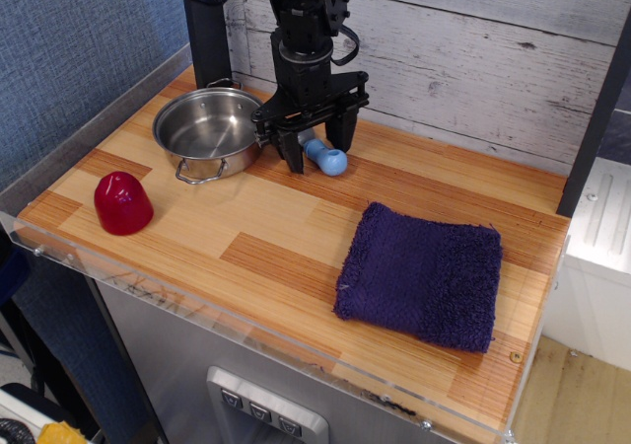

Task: Pick up the blue spoon and place it on the right of the pot

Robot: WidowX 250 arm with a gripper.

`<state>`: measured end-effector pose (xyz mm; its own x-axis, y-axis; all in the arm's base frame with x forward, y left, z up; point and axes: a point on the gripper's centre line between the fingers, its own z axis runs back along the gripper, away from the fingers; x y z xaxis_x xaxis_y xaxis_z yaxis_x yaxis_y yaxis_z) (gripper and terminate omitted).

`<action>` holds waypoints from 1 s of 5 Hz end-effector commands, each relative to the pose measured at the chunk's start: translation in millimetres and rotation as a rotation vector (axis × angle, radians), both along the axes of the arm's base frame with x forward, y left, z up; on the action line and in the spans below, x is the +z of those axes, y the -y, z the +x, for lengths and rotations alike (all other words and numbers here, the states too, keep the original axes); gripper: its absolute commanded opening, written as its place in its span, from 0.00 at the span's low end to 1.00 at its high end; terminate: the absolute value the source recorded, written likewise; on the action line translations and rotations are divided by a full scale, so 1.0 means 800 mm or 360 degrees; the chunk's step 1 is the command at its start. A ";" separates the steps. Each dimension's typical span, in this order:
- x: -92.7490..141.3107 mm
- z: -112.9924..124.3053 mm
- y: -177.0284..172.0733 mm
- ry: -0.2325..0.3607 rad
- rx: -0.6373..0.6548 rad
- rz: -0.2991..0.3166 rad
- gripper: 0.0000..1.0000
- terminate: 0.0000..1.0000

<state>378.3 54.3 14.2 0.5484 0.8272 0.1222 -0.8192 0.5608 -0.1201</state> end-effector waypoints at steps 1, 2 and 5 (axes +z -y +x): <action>0.044 -0.010 -0.004 0.0369 -0.0074 -0.0006 1.00 0.00; 0.054 -0.011 -0.003 0.0350 -0.0048 -0.0006 1.00 0.00; 0.128 -0.013 0.010 0.0467 -0.0029 -0.0064 1.00 0.00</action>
<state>372.2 43.9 94.5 0.5220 0.8297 0.1977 -0.7571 0.5575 -0.3407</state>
